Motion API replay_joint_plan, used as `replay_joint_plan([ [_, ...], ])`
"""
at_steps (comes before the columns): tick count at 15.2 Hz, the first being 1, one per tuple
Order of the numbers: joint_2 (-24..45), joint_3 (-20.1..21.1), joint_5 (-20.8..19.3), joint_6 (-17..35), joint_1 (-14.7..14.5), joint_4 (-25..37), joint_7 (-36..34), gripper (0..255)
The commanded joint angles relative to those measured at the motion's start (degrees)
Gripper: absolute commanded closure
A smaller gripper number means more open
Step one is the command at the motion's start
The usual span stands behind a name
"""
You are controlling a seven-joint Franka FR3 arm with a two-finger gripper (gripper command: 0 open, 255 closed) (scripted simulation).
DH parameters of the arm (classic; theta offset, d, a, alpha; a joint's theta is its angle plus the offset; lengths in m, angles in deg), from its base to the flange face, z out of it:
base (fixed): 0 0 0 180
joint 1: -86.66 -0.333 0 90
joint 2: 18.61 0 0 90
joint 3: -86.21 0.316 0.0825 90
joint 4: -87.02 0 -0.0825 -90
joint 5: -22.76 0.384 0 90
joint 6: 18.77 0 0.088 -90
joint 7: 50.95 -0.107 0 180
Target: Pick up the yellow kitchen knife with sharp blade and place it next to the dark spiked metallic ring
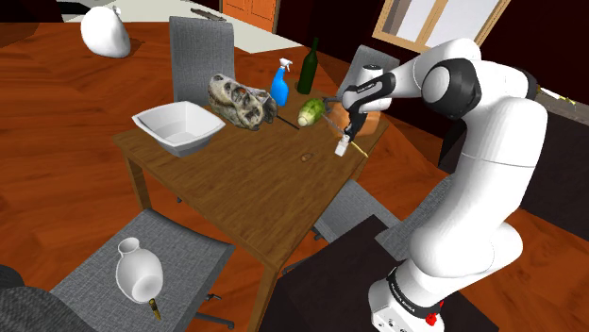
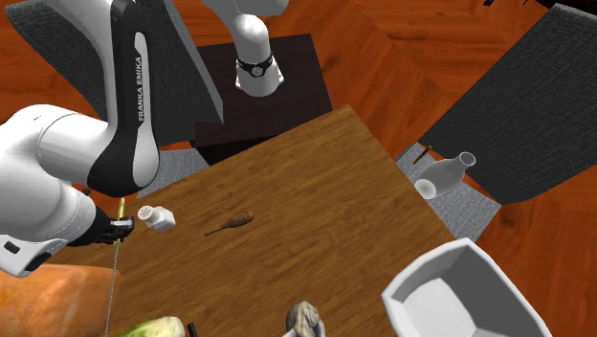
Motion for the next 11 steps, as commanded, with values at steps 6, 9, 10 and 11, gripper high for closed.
replay_joint_plan([
  [6, 1.68, -0.03, -0.08, 2.24, 0.00, -0.61, -0.42, 255],
  [9, 1.68, -0.05, -0.07, 2.24, -0.02, -0.61, -0.42, 255],
  [10, 1.68, -0.06, -0.07, 2.24, -0.03, -0.61, -0.41, 255],
  [11, 1.57, -0.08, -0.10, 2.25, -0.03, -0.75, -0.41, 0],
])
